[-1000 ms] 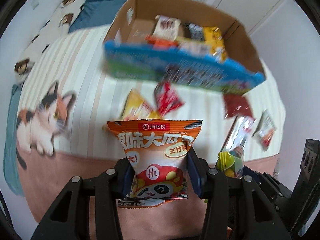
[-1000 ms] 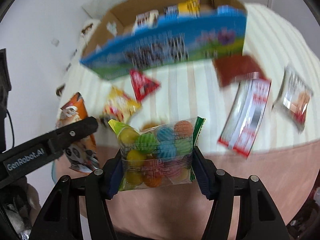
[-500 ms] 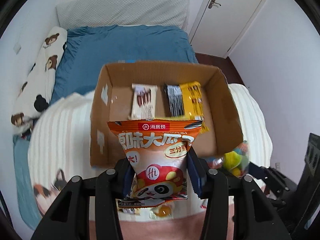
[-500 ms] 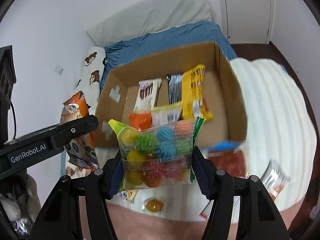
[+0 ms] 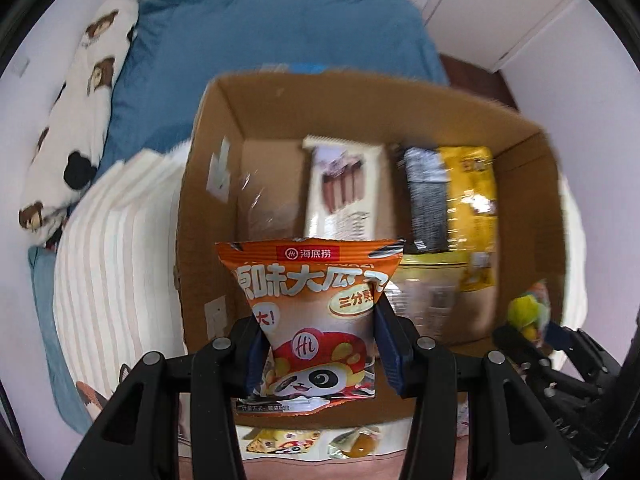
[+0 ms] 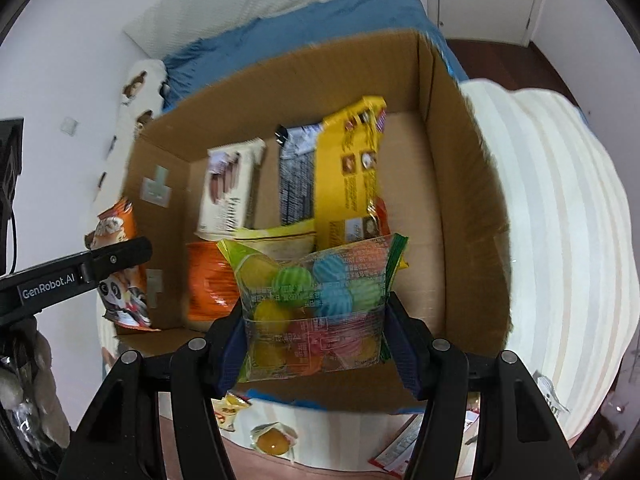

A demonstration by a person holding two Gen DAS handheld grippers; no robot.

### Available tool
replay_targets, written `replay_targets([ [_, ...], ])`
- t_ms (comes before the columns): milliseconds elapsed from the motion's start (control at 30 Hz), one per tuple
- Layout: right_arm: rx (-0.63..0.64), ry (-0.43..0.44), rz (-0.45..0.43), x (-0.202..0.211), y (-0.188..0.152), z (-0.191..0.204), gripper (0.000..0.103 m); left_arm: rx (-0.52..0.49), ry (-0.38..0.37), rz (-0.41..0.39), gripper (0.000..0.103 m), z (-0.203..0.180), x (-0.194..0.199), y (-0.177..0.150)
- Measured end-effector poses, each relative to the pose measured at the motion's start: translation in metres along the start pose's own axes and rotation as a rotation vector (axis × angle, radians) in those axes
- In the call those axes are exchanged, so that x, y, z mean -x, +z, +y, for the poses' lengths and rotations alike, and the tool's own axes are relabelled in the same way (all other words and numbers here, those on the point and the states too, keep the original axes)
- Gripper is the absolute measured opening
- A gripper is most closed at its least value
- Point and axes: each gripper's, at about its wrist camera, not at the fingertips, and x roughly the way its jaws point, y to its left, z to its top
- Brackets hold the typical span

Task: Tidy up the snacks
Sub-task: 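Carry both bags into the box and open both tools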

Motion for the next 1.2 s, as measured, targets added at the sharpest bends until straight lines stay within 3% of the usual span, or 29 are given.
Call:
replay_targets([
  [167, -0.005, -0.024, 0.052, -0.025, 0.004, -0.007, 0.065, 0.020, 0.022, 0.078, 0.045, 0.012, -0.033, 0.002],
  [367, 0.012, -0.046, 0.075, -0.042, 0.005, -0.008, 0.065, 0.046, 0.014, 0.104, 0.045, 0.020, -0.052, 0.000],
  [533, -0.012, -0.071, 0.137, -0.053, 0.006, -0.010, 0.076, 0.057, 0.028, 0.103, 0.046, 0.022, -0.055, -0.001],
  [600, -0.004, -0.059, 0.147, -0.054, 0.006, -0.007, 0.083, 0.080, 0.009, 0.111, 0.054, 0.027, -0.055, -0.002],
  [667, 0.008, -0.063, 0.150, -0.053, 0.005, -0.001, 0.089, 0.082, 0.016, 0.089, 0.082, 0.028, -0.051, -0.001],
  [733, 0.028, -0.071, 0.140, -0.051, 0.004, 0.007, 0.097, 0.089, 0.008, 0.059, 0.092, 0.030, -0.044, -0.001],
  [1100, 0.061, -0.129, 0.073, -0.024, 0.007, 0.013, 0.099, 0.069, -0.007, -0.012, 0.095, 0.021, -0.014, -0.013],
  [1200, 0.058, -0.129, 0.034, -0.010, 0.003, 0.010, 0.099, 0.050, 0.005, -0.064, 0.095, 0.014, 0.001, -0.022],
])
